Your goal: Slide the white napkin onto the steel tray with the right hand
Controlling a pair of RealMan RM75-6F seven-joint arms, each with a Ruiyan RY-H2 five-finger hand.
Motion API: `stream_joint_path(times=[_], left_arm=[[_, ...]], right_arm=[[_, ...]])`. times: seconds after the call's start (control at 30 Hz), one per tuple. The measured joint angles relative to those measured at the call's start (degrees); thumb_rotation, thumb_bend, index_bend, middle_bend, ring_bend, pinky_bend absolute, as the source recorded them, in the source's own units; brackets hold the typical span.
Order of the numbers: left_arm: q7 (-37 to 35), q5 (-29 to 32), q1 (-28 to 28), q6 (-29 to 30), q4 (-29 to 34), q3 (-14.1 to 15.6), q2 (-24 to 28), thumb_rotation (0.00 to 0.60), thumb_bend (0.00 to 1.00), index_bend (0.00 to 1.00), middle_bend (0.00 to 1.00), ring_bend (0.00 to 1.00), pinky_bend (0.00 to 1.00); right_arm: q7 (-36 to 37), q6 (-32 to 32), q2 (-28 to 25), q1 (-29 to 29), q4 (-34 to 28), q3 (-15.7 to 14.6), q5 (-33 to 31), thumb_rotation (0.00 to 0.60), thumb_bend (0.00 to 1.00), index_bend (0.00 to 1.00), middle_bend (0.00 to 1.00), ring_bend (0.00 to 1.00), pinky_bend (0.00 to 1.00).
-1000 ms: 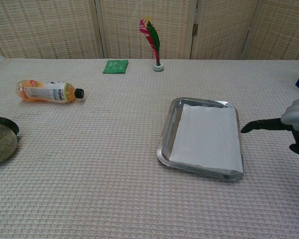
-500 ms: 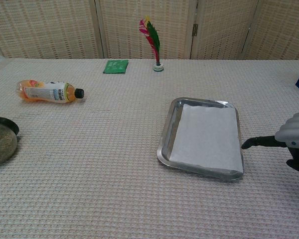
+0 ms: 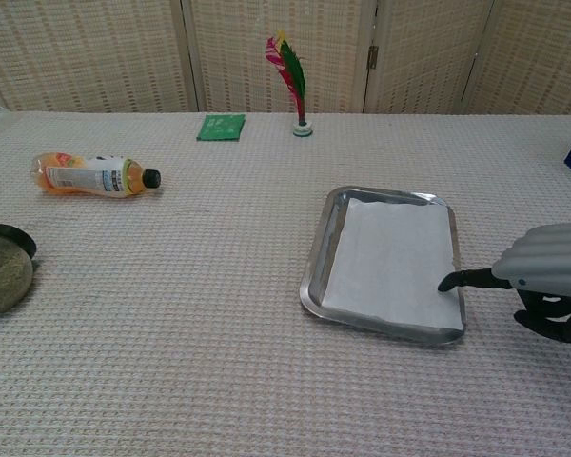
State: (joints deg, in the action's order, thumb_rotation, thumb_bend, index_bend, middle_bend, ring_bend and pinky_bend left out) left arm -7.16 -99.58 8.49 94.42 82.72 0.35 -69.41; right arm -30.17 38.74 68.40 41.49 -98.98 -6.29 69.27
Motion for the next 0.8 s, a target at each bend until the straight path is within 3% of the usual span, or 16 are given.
stream_joint_path(times=[0.8], left_arm=[[-0.43, 0.52, 0.13, -0.23, -0.19, -0.27, 0.07, 0.600, 0.52, 0.00, 0.00, 0.00, 0.04]], right_arm=[[-0.65, -2.23, 6.34, 4.31, 5.22, 0.47, -1.85, 0.600, 0.72, 0.06, 1.00, 1.00, 1.00]])
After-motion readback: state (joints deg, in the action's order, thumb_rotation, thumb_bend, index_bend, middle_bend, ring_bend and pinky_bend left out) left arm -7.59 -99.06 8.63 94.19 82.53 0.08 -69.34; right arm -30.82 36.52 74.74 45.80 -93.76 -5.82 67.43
